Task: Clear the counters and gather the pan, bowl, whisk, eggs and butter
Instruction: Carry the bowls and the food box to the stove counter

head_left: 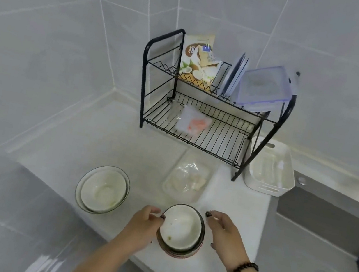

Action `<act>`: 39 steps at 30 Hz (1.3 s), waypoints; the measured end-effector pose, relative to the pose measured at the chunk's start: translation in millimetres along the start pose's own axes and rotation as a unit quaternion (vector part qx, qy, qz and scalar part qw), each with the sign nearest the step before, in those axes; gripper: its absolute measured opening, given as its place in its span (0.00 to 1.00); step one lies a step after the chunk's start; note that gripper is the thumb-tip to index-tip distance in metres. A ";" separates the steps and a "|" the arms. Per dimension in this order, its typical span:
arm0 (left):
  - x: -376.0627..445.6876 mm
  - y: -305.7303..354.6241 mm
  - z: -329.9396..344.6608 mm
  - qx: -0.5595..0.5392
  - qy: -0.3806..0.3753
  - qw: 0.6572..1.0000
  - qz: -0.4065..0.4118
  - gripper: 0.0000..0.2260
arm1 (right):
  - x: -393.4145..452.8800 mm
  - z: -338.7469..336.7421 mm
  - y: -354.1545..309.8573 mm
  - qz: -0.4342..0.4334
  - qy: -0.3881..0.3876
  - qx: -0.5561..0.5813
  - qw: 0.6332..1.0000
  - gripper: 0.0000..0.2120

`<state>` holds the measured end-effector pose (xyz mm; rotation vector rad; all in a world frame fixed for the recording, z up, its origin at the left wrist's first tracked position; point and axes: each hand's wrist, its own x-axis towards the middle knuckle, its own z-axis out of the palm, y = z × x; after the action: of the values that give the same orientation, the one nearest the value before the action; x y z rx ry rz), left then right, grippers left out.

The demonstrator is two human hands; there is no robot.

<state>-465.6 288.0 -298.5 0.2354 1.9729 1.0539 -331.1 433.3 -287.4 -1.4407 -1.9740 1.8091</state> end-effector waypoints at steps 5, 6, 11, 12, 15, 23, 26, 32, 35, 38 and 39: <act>27.0 -0.6 -10.5 0.036 -0.069 0.997 -0.006 0.12 | 1.5 18.0 3.4 0.059 0.025 0.062 0.996 0.12; 30.0 -0.9 -11.2 0.040 -0.081 0.996 -0.010 0.12 | 0.8 20.7 4.8 0.073 0.024 0.077 0.994 0.11; 34.9 -5.4 -13.3 0.013 -0.117 0.992 -0.051 0.08 | -1.4 28.5 14.8 0.102 0.025 0.138 0.985 0.08; 35.9 -5.9 -13.5 0.009 -0.119 0.991 -0.057 0.09 | -0.1 27.7 16.0 0.099 0.023 0.144 0.984 0.08; 36.3 -9.8 -13.1 -0.008 -0.122 0.989 -0.078 0.10 | 3.2 25.3 21.7 0.092 0.006 0.150 0.984 0.09; 28.1 -14.9 -5.9 -0.073 -0.144 0.980 -0.120 0.12 | 6.9 23.9 30.6 0.086 -0.022 0.181 0.979 0.09; 20.3 -15.4 -0.6 -0.122 -0.138 0.975 -0.126 0.13 | 7.5 21.2 31.8 0.092 -0.035 0.196 0.976 0.09; 15.6 -14.5 2.0 -0.136 -0.118 0.976 -0.121 0.15 | 2.2 22.2 29.7 0.108 -0.042 0.237 0.965 0.09; 12.8 -11.6 -5.8 -0.092 -0.123 0.983 -0.104 0.15 | -5.6 25.8 25.5 0.123 -0.045 0.245 0.961 0.09; 10.2 -7.3 -22.3 -0.066 -0.133 0.985 -0.092 0.15 | -10.8 31.4 14.2 0.148 -0.065 0.254 0.953 0.10; 8.9 -3.7 -26.0 -0.055 -0.135 0.985 -0.090 0.15 | -12.6 32.3 10.6 0.162 -0.070 0.259 0.950 0.10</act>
<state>-490.1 275.0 -299.5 0.1284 1.6544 0.9571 -338.6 399.8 -299.1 -1.5412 -1.1994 2.3864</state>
